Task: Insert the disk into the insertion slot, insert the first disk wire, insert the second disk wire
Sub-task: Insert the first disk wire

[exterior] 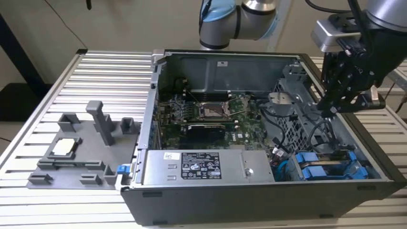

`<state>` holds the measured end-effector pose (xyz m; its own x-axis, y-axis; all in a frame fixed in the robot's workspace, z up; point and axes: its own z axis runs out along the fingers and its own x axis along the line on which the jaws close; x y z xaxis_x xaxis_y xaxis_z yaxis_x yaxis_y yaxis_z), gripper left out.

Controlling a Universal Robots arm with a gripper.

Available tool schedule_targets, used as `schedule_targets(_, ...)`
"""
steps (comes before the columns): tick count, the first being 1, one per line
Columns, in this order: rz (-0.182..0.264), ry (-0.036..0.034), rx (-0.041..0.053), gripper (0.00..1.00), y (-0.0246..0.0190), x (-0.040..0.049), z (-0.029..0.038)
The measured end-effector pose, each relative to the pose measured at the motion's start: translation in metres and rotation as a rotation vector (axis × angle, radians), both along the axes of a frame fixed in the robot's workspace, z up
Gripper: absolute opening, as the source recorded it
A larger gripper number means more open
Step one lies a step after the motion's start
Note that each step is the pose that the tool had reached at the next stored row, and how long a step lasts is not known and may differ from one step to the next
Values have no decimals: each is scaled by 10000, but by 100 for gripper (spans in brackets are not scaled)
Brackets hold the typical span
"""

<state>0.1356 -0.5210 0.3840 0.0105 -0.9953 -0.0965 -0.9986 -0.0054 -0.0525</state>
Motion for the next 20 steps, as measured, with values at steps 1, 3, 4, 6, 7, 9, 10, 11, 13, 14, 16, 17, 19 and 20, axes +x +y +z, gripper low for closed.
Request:
schedule_targets(1, 0, 0, 1, 27, 0, -18, -1)
schedule_targets(3, -1, 34, 6, 27, -1, -43, -3)
schedule_targets(4, 0, 76, 13, 27, -1, -52, -3)
schedule_targets(6, 0, 184, 32, 27, 0, -77, -3)
schedule_targets(7, 0, 251, 39, 27, 0, -95, -5)
schedule_targets(9, -1, 315, 39, 27, 0, -143, -9)
schedule_targets(10, 0, 322, 39, 27, 0, -170, -12)
schedule_targets(11, 0, 322, 40, 27, 0, -202, -14)
schedule_targets(13, 0, 323, 39, 27, 0, -265, -19)
schedule_targets(14, -1, 322, 38, 27, 0, -289, -22)
schedule_targets(16, 9, 323, 39, 27, 0, -339, -31)
schedule_targets(17, 36, 323, 39, 27, 0, -363, -35)
schedule_targets(19, 53, 323, 38, 27, 0, -417, -42)
schedule_targets(20, 52, 323, 38, 27, 0, -442, -48)
